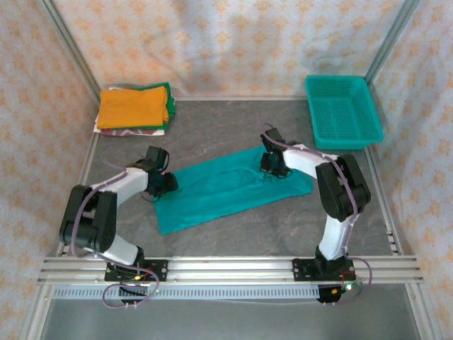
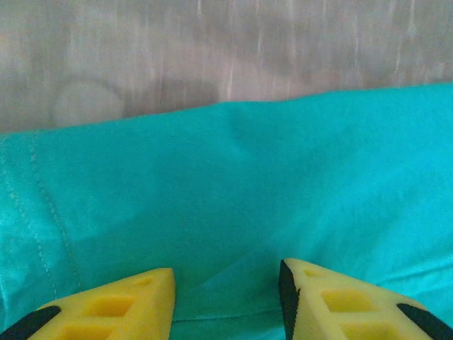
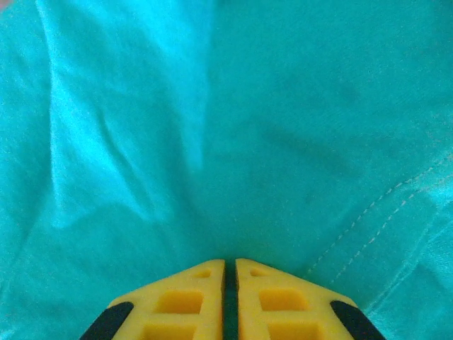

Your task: Fold and stack the t-shirts

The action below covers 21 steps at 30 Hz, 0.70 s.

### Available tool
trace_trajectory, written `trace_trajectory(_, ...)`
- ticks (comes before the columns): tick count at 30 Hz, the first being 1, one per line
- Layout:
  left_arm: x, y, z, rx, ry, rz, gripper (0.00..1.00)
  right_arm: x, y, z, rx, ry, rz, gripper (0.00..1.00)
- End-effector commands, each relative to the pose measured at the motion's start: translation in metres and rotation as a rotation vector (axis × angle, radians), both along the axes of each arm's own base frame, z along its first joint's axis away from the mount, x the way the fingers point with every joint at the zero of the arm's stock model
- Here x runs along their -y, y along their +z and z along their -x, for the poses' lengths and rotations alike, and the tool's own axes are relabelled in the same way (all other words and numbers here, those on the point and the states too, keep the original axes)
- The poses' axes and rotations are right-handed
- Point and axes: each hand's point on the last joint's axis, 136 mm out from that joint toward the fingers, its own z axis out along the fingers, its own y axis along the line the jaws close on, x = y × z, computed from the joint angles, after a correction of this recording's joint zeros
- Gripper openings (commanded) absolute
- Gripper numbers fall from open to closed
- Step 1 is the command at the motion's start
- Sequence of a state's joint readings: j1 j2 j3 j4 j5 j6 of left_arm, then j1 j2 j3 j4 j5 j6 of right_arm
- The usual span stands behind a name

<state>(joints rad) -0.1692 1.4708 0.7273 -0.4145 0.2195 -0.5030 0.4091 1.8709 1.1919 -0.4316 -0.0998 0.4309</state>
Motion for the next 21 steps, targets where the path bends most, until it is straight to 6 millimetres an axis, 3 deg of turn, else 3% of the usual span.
trace_trajectory(1, 0.019, 0.004, 0.039, -0.064, 0.0, 0.048, 0.43, 0.002, 0.029, -0.031, 0.106, 0.026, 0.049, 0.13)
trace_trajectory(3, 0.025, 0.016, 0.044, -0.05, -0.036, 0.041, 0.43, 0.005, 0.052, -0.037, 0.162, -0.01, 0.023, 0.13)
trace_trajectory(6, 0.022, 0.049, 0.03, 0.048, -0.065, 0.005, 0.43, 0.019, 0.081, -0.042, 0.261, -0.125, -0.099, 0.18)
trace_trajectory(8, 0.025, 0.073, 0.009, 0.145, -0.109, -0.007, 0.43, 0.036, 0.089, -0.041, 0.305, -0.235, -0.203, 0.22)
trace_trajectory(10, 0.026, 0.082, -0.009, 0.186, -0.134, -0.036, 0.43, 0.05, 0.085, -0.039, 0.307, -0.305, -0.256, 0.23)
trace_trajectory(16, 0.043, 0.072, -0.06, 0.164, -0.229, -0.069, 0.43, 0.067, 0.053, -0.027, 0.214, -0.399, -0.278, 0.25)
trace_trajectory(19, 0.047, 0.061, -0.074, 0.156, -0.247, -0.076, 0.43, 0.074, 0.041, -0.029, 0.229, -0.439, -0.345, 0.27)
trace_trajectory(21, 0.048, 0.049, -0.077, 0.136, -0.261, -0.084, 0.42, 0.067, 0.036, -0.034, 0.219, -0.414, -0.401, 0.3)
